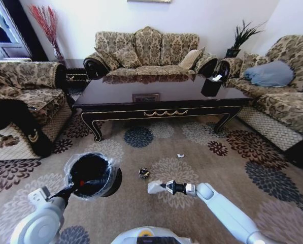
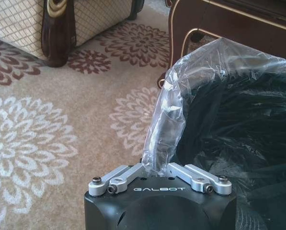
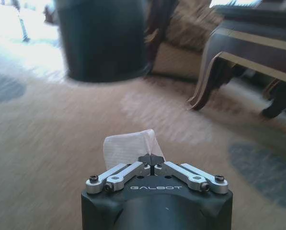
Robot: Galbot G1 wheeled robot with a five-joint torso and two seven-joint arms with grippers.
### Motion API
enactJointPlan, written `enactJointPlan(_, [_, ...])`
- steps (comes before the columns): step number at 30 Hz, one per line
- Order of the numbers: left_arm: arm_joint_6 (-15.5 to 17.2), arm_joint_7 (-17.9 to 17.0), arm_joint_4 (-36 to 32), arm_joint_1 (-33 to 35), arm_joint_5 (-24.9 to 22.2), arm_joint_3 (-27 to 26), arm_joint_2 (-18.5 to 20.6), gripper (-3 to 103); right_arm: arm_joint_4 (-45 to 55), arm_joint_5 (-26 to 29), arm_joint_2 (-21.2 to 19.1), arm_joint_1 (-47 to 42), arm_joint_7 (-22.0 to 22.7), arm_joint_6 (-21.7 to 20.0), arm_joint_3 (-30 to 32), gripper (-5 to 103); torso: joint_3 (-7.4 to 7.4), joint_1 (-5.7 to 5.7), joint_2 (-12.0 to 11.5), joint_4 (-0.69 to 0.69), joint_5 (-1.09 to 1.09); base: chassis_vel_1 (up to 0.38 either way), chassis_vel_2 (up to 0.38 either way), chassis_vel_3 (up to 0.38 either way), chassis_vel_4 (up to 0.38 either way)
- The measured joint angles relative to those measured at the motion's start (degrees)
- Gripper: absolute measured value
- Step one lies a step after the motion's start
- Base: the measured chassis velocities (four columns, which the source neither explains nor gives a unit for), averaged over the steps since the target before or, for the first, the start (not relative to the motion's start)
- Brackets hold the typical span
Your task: Move to the front of the table and pick up the trash from the floor, then place it into the trash bin.
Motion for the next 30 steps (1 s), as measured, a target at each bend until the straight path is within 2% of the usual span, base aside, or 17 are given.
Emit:
enactJointPlan(5, [0.00,-0.01,0.34,0.00,0.54,1.34,-0.26,2,6.20,7.88,-1.10,1.96,4.82,-2.50,-0.07,0,0.00,0.00,0.00,0.01,-0.01,0.000,0.000,0.000,0.000])
enactJointPlan(6, [0.00,-0.01,0.34,0.00,0.54,1.34,-0.26,2,6.20,7.88,-1.10,1.96,4.82,-2.50,-0.07,0,0.00,0.00,0.00,0.01,-0.01,0.000,0.000,0.000,0.000])
enactJointPlan(9, [-0.49,0.77,0.99,0.37,1.92,2.39,-0.10,2,9.69,15.73,-1.50,3.44,7.00,-2.33,-1.61,0,0.00,0.00,0.00,0.01,-0.01,0.000,0.000,0.000,0.000])
enactJointPlan(11, [-0.56,1.03,1.18,0.54,2.07,2.79,-0.05,2,11.49,18.44,-1.57,4.03,8.05,-1.95,-2.43,0,0.00,0.00,0.00,0.01,-0.01,0.000,0.000,0.000,0.000])
enactJointPlan(18, [-0.52,-0.19,1.71,0.48,-0.64,3.97,0.05,2,16.74,21.92,-1.75,7.26,11.27,-1.15,-5.71,0,0.00,0.00,0.00,0.00,0.00,0.000,0.000,0.000,0.000])
enactJointPlan(23, [-0.03,-1.82,3.00,-0.84,-3.96,5.30,0.16,2,20.68,23.68,-2.30,13.09,14.47,-0.77,-11.40,0,0.00,0.00,0.00,0.02,-0.01,0.000,0.000,0.000,0.000])
enactJointPlan(30, [0.52,-3.84,6.21,-4.57,-8.32,5.74,0.33,2,20.46,25.23,-0.65,21.01,15.52,-1.44,-18.81,0,0.00,0.00,0.00,0.00,-0.01,0.000,0.000,0.000,0.000])
